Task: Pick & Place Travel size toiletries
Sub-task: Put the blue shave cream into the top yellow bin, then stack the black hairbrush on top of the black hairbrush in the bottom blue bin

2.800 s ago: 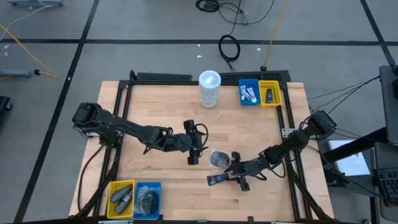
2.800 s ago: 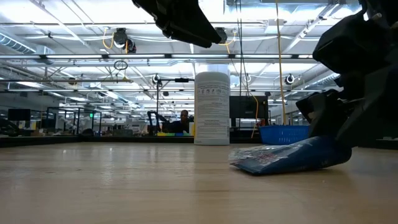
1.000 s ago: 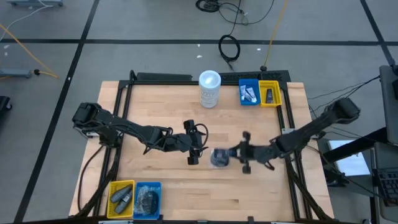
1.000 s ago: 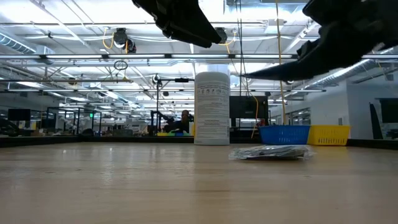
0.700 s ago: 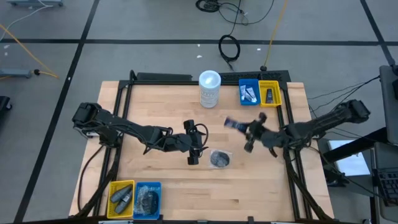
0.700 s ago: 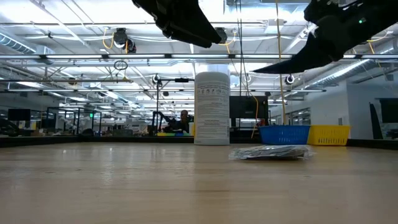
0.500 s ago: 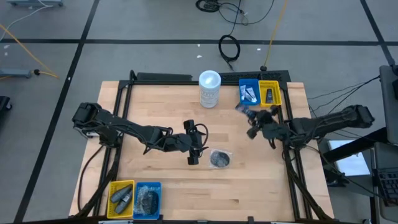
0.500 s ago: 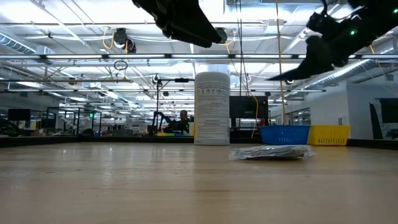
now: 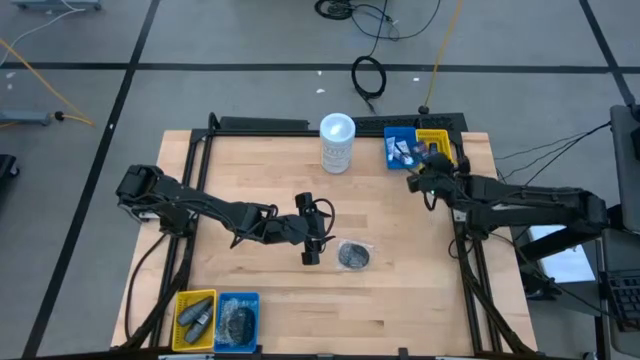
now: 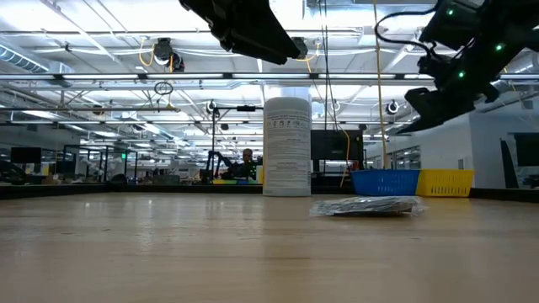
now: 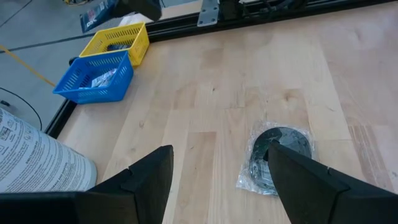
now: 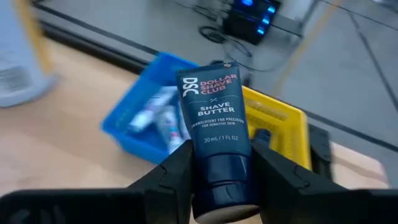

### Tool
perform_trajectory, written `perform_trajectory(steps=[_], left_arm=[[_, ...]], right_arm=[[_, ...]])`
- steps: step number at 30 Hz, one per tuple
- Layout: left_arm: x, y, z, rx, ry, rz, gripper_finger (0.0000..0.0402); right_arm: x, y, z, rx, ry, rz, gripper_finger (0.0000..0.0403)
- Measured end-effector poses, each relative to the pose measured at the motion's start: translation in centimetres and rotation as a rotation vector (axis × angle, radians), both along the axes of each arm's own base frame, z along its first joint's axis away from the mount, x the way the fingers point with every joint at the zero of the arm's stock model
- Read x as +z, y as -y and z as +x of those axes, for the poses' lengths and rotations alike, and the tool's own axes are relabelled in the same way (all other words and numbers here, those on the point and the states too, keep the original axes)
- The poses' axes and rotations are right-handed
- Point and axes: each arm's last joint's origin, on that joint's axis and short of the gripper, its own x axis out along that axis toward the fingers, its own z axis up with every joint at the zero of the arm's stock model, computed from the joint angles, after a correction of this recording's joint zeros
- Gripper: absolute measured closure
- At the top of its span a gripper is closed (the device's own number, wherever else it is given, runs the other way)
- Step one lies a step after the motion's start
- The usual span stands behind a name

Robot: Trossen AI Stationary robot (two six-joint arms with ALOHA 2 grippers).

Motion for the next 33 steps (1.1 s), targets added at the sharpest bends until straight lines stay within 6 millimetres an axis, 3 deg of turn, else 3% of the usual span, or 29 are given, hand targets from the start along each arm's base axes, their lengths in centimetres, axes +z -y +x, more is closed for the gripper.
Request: perform_trajectory(steps=[13, 21, 28, 33], left_arm=[[0.0, 0.0, 0.0, -0.003, -0.001, 0.006, 0.0147], [0.0, 0.0, 0.0, -0.003, -0.001, 0.005, 0.0147], [0.0, 0.0, 0.0, -0.003, -0.001, 0.005, 0.0147], [0.0, 0.2, 0.0, -0.053, -0.007, -0.030, 0.0147]], right_arm=[[-2.2, 2.4, -1.7, -0.185, -0.033, 0.029, 0.0283], [-3.1, 3.0, -1.6, -0.186, 0.014, -0.020, 0.0203], [-3.0, 3.1, -1.5, -0.151, -0.024, -0.031, 0.0218], [-2.7, 3.2, -0.9, -0.067, 0.040, -0.010, 0.0234]])
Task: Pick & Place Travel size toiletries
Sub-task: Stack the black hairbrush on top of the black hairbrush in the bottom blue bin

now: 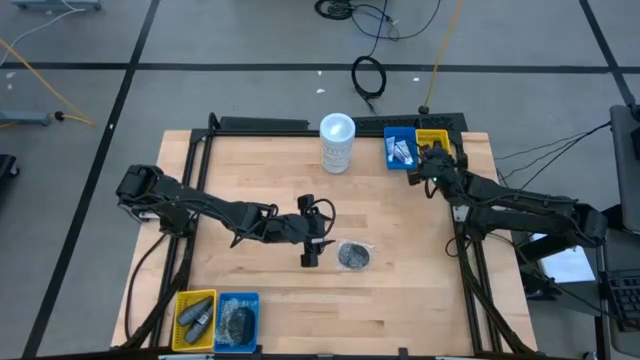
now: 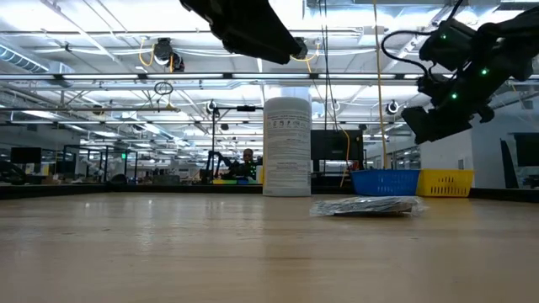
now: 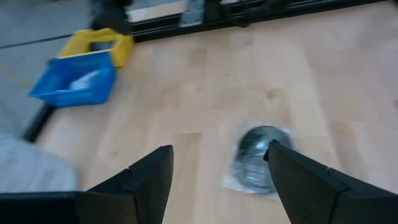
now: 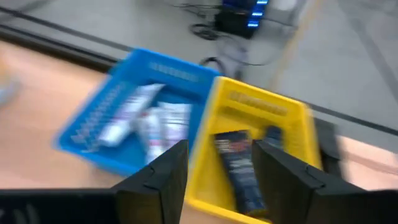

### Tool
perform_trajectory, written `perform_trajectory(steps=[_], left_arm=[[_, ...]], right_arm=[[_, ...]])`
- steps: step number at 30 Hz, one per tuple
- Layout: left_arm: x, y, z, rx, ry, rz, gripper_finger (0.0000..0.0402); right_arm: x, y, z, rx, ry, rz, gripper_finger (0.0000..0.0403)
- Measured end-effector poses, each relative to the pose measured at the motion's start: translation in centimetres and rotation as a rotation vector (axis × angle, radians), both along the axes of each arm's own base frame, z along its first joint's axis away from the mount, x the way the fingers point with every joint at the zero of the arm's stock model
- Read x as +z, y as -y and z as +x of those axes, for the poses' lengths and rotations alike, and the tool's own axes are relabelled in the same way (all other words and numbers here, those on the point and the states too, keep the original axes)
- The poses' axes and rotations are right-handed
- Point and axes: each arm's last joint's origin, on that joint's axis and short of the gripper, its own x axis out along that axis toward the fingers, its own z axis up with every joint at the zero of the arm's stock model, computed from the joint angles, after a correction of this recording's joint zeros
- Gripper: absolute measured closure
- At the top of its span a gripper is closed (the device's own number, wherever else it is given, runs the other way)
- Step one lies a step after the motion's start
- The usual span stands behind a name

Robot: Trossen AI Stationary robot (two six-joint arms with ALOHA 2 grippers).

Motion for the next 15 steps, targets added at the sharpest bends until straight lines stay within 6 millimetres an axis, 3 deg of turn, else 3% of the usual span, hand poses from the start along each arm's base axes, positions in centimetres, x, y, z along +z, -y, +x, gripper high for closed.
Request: perform_trajectory(steps=[9, 15], left_arm=[[-0.5, 0.5, 0.3, -0.108, -0.013, -0.104, 0.0147], [-3.5, 0.4, 1.8, -0.090, -0.073, -0.163, 0.0147]], right_arm=[[0.7, -0.5, 1.8, 0.451, 0.200, 0.163, 0.0244], [0.8, -1.7, 2.7, 0.722, 0.259, 0.261, 0.0246]])
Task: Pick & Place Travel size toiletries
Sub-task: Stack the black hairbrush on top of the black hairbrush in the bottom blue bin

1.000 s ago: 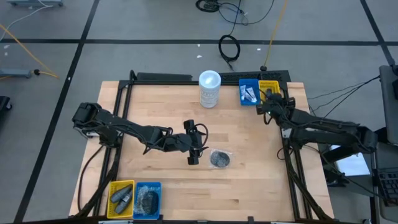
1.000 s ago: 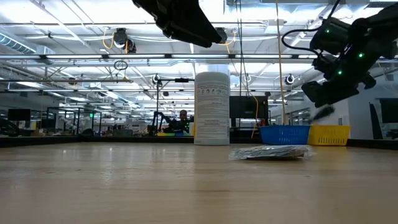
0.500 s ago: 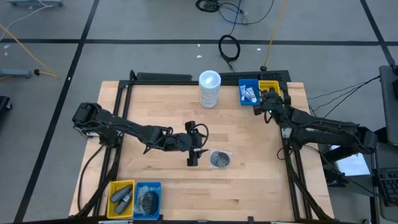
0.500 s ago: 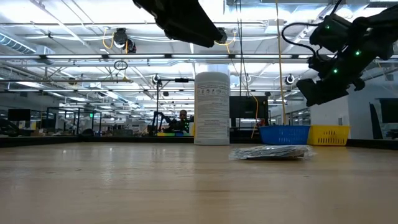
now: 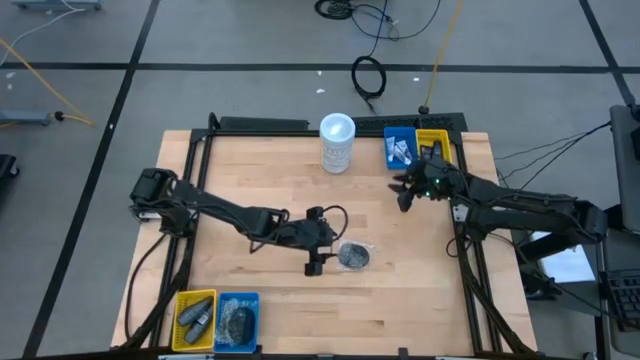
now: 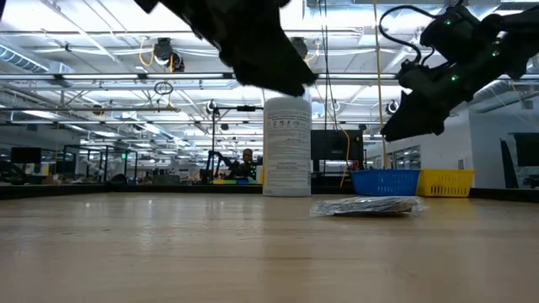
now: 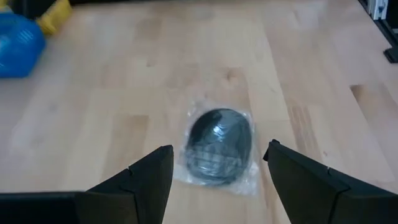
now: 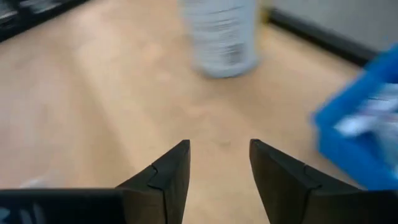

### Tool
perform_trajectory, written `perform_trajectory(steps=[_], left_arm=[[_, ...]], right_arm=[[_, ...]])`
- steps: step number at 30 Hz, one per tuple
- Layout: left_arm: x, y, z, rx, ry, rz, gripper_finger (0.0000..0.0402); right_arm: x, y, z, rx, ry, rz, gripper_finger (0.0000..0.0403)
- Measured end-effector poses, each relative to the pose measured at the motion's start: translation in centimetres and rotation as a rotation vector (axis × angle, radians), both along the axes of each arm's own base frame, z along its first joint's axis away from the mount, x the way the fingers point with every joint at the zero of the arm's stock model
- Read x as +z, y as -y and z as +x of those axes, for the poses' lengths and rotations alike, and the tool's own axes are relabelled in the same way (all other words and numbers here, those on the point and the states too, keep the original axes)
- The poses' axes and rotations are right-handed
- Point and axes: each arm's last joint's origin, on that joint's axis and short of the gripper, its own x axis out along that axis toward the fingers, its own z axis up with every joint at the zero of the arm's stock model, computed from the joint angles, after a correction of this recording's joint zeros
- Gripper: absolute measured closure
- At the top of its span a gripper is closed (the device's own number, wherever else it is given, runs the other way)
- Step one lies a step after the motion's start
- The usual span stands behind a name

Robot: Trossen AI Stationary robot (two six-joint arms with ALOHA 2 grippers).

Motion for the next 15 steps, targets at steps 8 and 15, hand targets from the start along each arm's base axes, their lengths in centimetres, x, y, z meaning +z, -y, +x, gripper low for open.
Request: perform_trajectory(steps=[8, 15], left_arm=[[-3.1, -0.6, 1.4, -0.031, -0.063, -0.096, 0.0147], [-3.8, -0.6, 1.7, -0.026, -0.072, -0.117, 0.0147]], right_arm=[[-0.2, -3.1, 1.2, 0.263, -0.004, 0.039, 0.0246], [-1.1, -6.4, 2.2, 0.484, -0.067, 0.043, 0.0246]])
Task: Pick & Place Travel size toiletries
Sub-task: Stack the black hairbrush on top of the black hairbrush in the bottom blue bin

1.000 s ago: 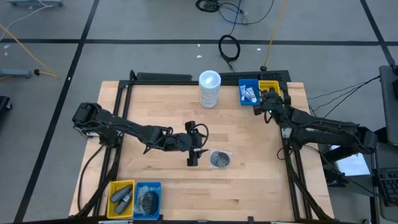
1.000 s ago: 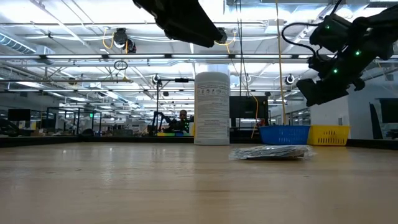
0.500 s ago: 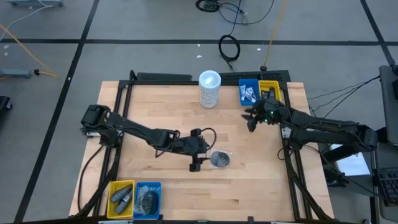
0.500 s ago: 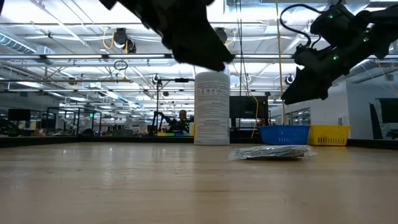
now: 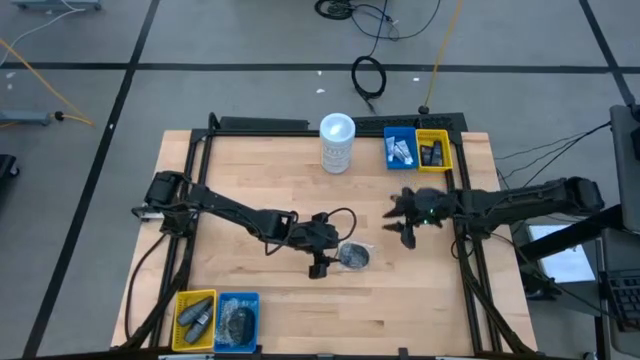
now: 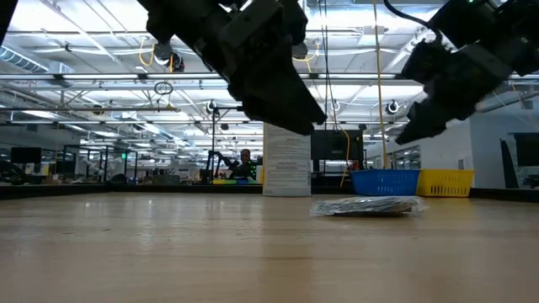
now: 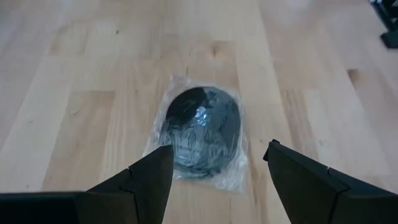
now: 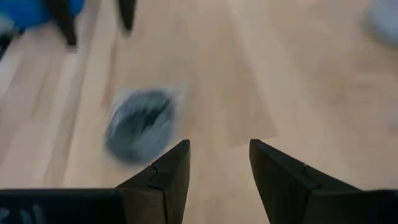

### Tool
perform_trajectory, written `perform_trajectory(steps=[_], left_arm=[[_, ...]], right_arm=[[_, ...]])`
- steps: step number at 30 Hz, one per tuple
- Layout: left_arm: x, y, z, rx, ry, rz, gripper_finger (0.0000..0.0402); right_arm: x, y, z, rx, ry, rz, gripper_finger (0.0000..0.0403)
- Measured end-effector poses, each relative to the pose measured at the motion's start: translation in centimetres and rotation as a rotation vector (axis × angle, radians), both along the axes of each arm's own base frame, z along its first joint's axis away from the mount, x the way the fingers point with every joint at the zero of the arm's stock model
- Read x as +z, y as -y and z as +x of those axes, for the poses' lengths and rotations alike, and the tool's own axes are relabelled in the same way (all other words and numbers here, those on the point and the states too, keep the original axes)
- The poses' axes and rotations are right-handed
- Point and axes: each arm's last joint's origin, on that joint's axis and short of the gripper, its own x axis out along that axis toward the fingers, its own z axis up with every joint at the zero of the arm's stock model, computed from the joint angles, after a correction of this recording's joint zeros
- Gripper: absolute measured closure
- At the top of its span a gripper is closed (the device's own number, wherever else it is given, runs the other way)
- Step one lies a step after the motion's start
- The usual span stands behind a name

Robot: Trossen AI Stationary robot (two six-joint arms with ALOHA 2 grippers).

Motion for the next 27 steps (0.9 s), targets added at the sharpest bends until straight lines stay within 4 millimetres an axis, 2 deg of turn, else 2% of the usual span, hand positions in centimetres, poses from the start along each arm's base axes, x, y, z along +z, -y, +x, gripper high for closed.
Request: perform_trajectory(steps=[6, 16, 23, 27], left_arm=[[0.0, 0.2, 0.0, 0.000, 0.000, -0.007, 0.0147], [-0.1, 0.4, 0.0, -0.006, 0.006, -0.005, 0.0147], [-1.7, 0.6, 0.8, -0.003, 0.016, -0.014, 0.0147], [-3.0, 0.7, 1.2, -0.008, 0.001, -0.028, 0.0147]], right_arm=[[-2.2, -2.7, 0.8, 0.131, -0.064, -0.022, 0.0246], [-4.4, -5.3, 1.8, 0.168, -0.091, -0.170, 0.0246], [-5.7, -6.3, 2.4, 0.207, -0.110, -0.177, 0.0246], [-6.3, -6.6, 2.6, 0.195, -0.113, -0.247, 0.0246]])
